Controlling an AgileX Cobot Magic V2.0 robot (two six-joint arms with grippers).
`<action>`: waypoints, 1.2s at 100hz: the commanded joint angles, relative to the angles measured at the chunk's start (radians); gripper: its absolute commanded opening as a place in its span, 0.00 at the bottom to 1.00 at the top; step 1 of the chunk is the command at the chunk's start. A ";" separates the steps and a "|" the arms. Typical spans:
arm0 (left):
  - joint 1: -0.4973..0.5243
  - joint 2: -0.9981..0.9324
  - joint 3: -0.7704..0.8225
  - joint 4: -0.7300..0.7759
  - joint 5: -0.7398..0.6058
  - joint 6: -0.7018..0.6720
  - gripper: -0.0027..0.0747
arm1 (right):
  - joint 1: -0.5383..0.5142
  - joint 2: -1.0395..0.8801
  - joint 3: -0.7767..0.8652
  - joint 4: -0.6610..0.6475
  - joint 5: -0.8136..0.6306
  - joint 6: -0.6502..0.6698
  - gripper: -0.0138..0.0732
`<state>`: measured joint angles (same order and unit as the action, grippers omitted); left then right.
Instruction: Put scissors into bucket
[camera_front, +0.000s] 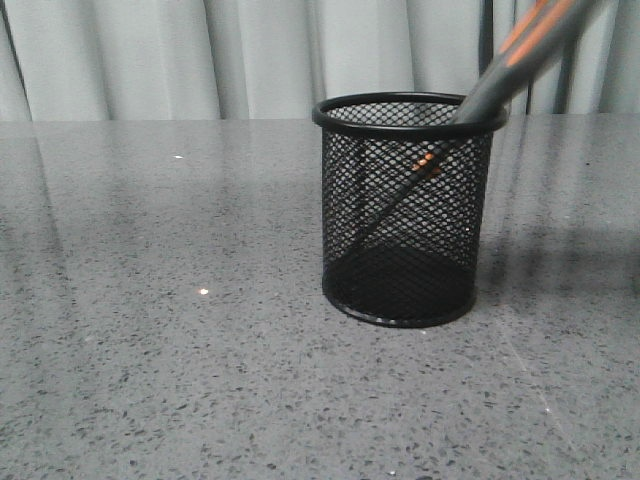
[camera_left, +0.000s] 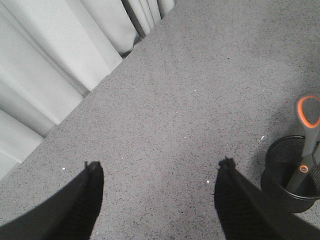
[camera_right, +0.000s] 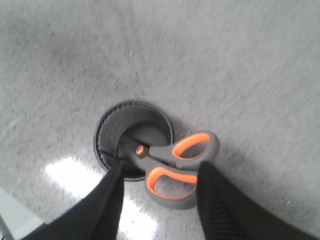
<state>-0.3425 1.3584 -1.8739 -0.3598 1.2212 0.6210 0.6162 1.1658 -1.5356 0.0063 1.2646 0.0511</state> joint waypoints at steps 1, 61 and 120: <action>0.003 -0.027 -0.032 -0.030 -0.053 -0.003 0.60 | -0.006 -0.015 -0.072 -0.050 0.031 -0.009 0.51; 0.003 -0.027 -0.017 -0.027 0.046 -0.007 0.27 | -0.006 -0.242 -0.018 -0.268 -0.211 0.084 0.10; 0.003 -0.443 0.623 -0.078 -0.612 0.024 0.01 | -0.006 -0.636 0.648 -0.337 -0.834 0.148 0.10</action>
<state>-0.3425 1.0118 -1.3635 -0.4078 0.8129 0.6285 0.6162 0.5700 -0.9314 -0.2987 0.5646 0.1954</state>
